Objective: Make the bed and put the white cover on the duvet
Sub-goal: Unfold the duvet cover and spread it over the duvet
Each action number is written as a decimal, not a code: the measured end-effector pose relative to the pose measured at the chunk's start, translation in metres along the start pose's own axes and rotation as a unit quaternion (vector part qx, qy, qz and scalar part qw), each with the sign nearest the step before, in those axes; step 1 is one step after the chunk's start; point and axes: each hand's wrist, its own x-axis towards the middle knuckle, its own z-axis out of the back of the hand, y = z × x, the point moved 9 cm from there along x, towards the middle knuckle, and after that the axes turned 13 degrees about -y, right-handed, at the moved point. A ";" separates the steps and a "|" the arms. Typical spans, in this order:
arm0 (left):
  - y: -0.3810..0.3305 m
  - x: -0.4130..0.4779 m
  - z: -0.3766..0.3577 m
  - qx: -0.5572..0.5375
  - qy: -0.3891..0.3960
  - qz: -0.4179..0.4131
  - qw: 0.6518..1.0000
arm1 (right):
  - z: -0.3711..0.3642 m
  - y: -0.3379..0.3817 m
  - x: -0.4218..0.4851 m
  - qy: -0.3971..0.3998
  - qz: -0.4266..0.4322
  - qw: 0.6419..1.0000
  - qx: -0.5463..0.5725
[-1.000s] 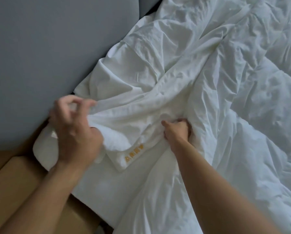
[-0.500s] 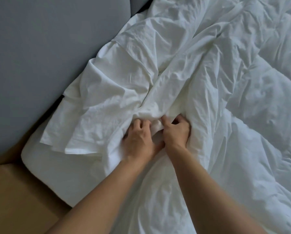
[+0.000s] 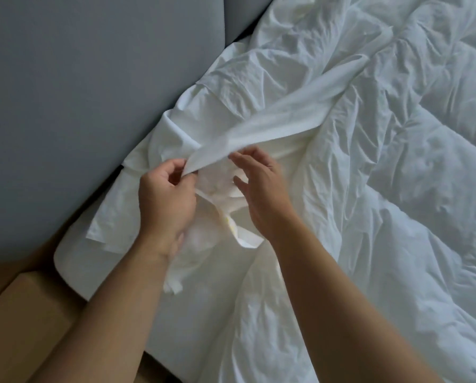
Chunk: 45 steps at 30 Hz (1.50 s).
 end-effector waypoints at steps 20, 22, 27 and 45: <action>-0.118 -0.058 0.075 0.044 0.105 -0.249 0.962 | -0.017 0.074 -0.138 0.072 0.313 0.849 -0.419; -0.147 -0.071 0.073 0.083 0.151 -0.284 0.943 | 0.001 0.109 -0.152 0.021 0.307 0.873 -0.378; -0.221 -0.119 0.063 0.188 0.297 -0.336 0.874 | 0.039 0.183 -0.185 -0.015 0.241 0.918 -0.315; -0.280 -0.277 0.114 0.233 0.408 -0.481 0.741 | 0.064 0.234 -0.317 0.081 0.284 0.902 -0.313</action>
